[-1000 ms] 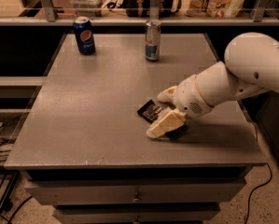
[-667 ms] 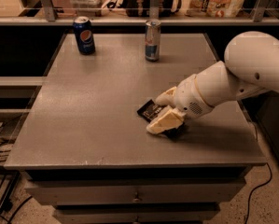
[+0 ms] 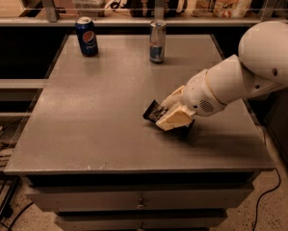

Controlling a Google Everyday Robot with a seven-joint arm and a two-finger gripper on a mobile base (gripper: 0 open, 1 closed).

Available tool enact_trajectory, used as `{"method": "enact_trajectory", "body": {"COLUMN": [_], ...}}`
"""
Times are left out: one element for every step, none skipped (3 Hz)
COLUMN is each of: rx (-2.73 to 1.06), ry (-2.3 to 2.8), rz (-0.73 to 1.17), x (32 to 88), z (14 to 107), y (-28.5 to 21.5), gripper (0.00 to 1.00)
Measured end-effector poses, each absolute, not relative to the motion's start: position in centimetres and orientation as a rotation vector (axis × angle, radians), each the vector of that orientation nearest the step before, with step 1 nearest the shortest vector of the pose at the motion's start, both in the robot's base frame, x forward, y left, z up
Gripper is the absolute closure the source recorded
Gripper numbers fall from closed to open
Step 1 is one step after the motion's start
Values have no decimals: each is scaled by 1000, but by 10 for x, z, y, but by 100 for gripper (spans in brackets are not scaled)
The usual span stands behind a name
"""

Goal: Pick rxbar chocolate

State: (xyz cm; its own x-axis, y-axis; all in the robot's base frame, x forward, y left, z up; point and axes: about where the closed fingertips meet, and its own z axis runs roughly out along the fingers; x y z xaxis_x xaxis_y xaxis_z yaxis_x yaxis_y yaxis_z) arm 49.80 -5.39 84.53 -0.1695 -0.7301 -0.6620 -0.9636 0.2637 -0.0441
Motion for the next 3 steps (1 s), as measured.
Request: {"method": "enact_trajectory", "body": {"rx": [-1517,-1543,-1519], "ry": [1914,1839,1789], "rz": [517,436,397], "x": [509,529,537], "z": [875,928,961], "y": [-63,-77,-78], "gripper": [100,100,100]}}
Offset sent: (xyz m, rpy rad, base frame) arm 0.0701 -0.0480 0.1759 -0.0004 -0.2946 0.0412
